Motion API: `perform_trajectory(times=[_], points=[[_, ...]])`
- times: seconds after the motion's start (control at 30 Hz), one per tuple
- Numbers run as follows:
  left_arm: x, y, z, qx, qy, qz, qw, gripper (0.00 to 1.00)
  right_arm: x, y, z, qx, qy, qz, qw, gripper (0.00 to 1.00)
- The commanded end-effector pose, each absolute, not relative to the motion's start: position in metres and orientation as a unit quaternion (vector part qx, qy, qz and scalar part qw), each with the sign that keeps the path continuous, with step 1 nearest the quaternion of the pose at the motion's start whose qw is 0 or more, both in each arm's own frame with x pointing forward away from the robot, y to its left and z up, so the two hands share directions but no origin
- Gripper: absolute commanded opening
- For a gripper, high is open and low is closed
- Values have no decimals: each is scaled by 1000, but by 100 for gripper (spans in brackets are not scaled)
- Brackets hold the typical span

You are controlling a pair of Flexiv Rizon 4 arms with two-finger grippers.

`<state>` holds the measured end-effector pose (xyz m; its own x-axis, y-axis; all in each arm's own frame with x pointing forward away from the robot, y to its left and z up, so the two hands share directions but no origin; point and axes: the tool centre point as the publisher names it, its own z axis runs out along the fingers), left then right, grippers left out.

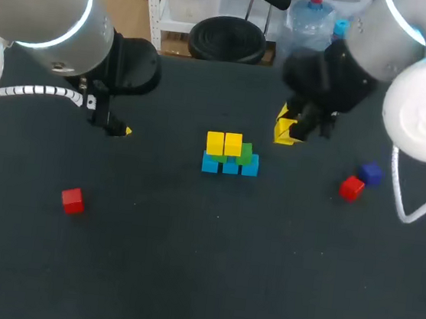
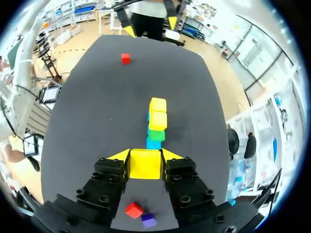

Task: Place the blue cubes, place green cubes on the blue cubes, place the yellow cubes on the green cubes, then place the red cubes on the yellow cubes, and place purple cube on the red cubes.

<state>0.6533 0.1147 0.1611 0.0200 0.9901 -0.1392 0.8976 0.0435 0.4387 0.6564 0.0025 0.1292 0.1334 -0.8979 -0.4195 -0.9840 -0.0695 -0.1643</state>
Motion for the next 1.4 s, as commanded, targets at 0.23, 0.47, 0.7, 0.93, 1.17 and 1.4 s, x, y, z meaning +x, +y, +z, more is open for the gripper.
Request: perform_trajectory(times=[0.23, 0.47, 0.7, 0.93, 1.17, 1.4], points=[[654, 114, 161, 682, 692, 112, 209, 100, 673, 9, 119, -741, 636, 130, 171, 0], [654, 114, 161, 682, 692, 112, 209, 100, 684, 12, 109, -735, 642, 143, 167, 0], [654, 114, 161, 682, 692, 112, 209, 100, 688, 21, 108, -735, 640, 150, 168, 0], [654, 114, 161, 682, 692, 112, 209, 100, 689, 29, 108, -741, 633, 150, 164, 0], [654, 114, 161, 682, 692, 112, 209, 100, 685, 35, 103, -747, 627, 153, 157, 0], [654, 114, 161, 682, 692, 112, 209, 100, 683, 38, 98, -750, 626, 155, 150, 0]])
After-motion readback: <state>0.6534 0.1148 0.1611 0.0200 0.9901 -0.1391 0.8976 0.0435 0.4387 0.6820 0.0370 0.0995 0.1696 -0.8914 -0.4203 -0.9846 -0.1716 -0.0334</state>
